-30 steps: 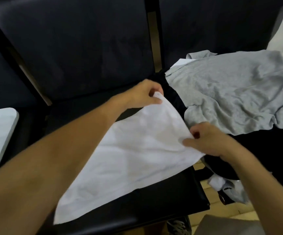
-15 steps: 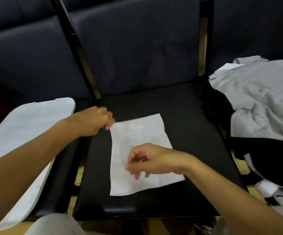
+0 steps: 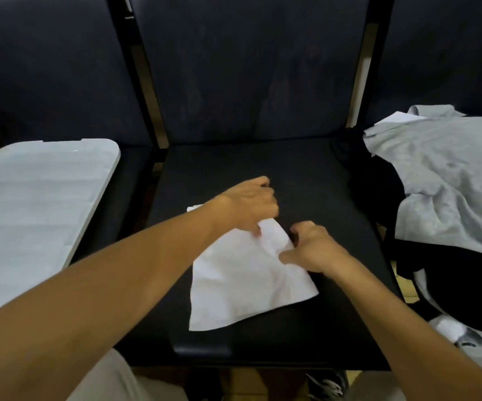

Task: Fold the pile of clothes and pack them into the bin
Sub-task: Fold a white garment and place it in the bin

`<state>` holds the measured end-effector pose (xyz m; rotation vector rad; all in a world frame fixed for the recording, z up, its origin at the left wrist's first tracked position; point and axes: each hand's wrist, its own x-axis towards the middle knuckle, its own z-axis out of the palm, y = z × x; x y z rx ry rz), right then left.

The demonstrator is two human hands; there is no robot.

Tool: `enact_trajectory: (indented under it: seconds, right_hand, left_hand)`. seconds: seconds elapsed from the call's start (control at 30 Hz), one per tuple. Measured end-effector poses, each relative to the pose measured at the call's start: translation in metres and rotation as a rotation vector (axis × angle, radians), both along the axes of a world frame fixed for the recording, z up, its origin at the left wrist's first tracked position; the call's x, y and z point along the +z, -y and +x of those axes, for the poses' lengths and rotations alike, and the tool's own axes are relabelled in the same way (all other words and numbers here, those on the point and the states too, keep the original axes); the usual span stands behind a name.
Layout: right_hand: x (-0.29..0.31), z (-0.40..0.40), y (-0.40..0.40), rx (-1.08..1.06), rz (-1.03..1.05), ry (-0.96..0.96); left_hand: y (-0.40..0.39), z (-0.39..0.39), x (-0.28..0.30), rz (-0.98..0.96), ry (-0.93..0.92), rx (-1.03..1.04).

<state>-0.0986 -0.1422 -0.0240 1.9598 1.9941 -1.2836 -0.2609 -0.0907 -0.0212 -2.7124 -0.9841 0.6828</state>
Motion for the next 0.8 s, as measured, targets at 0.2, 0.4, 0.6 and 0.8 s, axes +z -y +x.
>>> enact_trajectory:
  seconds: [0.2, 0.4, 0.6, 0.8]
  right_hand:
    - [0.026, -0.008, 0.009, 0.288, 0.239, -0.192]
    - [0.092, -0.089, 0.083, 0.613, 0.520, -0.288]
    - [0.129, -0.225, 0.191, 0.957, 0.495, -0.382]
    - [0.095, -0.325, 0.304, 1.293, 0.363, -0.314]
  left_hand:
    - [0.083, -0.092, 0.052, 0.208, 0.231, 0.202]
    - [0.244, -0.177, 0.114, 0.376, 0.474, 0.619]
    - [0.443, -0.249, 0.139, 0.506, 0.500, 1.030]
    - [0.606, -0.270, 0.093, 0.432, 0.659, 1.456]
